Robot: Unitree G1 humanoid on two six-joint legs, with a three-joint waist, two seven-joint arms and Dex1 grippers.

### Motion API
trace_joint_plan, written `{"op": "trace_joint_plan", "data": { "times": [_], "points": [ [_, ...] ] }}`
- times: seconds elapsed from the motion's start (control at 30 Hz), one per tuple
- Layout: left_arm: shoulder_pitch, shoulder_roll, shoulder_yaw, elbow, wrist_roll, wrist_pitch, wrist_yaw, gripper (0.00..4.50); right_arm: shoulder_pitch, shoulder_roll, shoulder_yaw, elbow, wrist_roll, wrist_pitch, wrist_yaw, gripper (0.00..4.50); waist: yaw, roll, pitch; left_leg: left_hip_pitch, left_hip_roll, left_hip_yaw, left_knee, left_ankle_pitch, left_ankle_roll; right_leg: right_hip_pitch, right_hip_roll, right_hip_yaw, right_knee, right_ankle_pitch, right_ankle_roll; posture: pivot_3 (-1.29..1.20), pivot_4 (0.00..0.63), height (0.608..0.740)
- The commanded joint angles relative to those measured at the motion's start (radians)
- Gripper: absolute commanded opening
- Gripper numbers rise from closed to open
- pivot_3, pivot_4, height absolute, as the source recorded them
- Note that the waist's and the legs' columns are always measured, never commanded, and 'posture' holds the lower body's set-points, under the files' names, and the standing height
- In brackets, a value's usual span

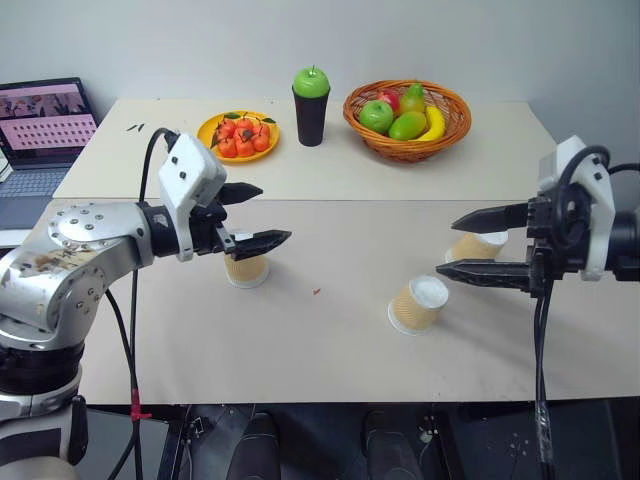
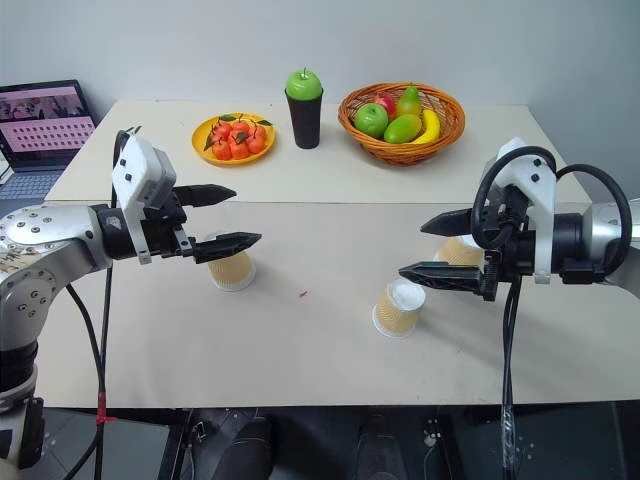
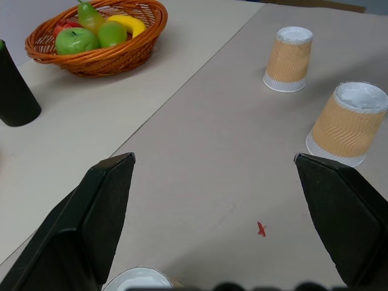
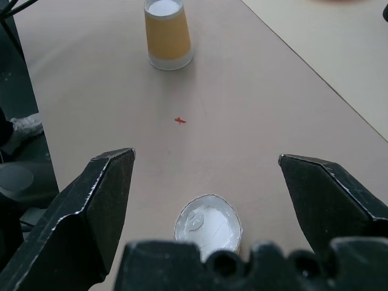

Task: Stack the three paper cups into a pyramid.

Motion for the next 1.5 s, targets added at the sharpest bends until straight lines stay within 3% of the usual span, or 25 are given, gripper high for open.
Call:
{"op": "trace_joint_plan", "data": {
  "times": [0.03, 0.17, 0.33, 0.53, 0.7, 0.97, 1.5],
  "points": [
    [-0.007, -0.005, 0.030, -0.024, 0.015, -0.004, 0.040, 4.50, -0.022, 0.019, 0.010, 0.025, -0.055, -0.079, -0.027, 4.46, 0.000, 0.000, 0.000, 0.000, 0.000, 0.000, 0.000, 0.000, 0.000, 0.000, 0.000, 0.000, 0.000, 0.000, 0.000, 0.00, 0.150, 0.737],
    [-0.054, -0.071, 0.022, 0.008, -0.009, -0.014, 0.063, 4.50, 0.011, 0.067, 0.010, 0.044, -0.109, -0.124, -0.089, 4.46, 0.000, -0.001, -0.001, 0.000, 0.000, 0.000, 0.001, 0.000, 0.000, 0.001, 0.000, 0.000, 0.000, 0.000, 0.000, 0.00, 0.150, 0.737],
    [-0.115, -0.113, -0.003, 0.064, -0.026, 0.018, 0.061, 4.50, 0.246, -0.011, -0.086, 0.083, -0.235, -0.236, -0.026, 4.46, 0.017, -0.002, -0.001, -0.001, -0.001, -0.001, 0.001, 0.000, 0.000, 0.001, 0.001, 0.000, 0.000, 0.000, 0.000, 0.00, 0.150, 0.737],
    [-0.167, -0.138, -0.071, 0.118, -0.012, 0.004, 0.004, 4.50, 0.367, 0.113, -0.175, -0.046, -0.144, -0.216, -0.076, 4.46, 0.016, -0.002, -0.001, 0.000, 0.000, -0.001, 0.001, 0.000, 0.001, 0.002, 0.002, 0.000, 0.000, 0.000, 0.000, 0.00, 0.150, 0.737],
    [-0.217, -0.161, -0.037, 0.156, -0.063, 0.036, -0.012, 4.50, 0.470, 0.128, -0.195, -0.175, -0.083, -0.149, -0.096, 4.46, 0.021, -0.002, -0.001, 0.000, 0.000, -0.003, 0.002, 0.000, 0.001, 0.002, 0.003, 0.001, 0.000, 0.000, 0.000, 0.00, 0.150, 0.737],
    [-0.245, -0.158, -0.052, 0.178, -0.054, 0.035, -0.035, 4.50, 0.491, 0.162, -0.117, -0.204, -0.114, -0.186, -0.170, 4.46, 0.023, -0.002, -0.001, 0.000, 0.000, -0.003, 0.002, 0.000, 0.001, 0.003, 0.004, 0.001, 0.000, 0.000, 0.000, 0.00, 0.150, 0.737],
    [-0.240, -0.150, -0.028, 0.140, -0.066, 0.064, 0.000, 4.50, 0.314, 0.188, 0.038, -0.075, -0.192, -0.257, -0.177, 4.46, 0.022, -0.002, -0.001, 0.000, 0.000, -0.004, 0.002, 0.000, 0.001, 0.003, 0.004, 0.001, 0.000, 0.000, 0.000, 0.00, 0.150, 0.737]
  ]
}}
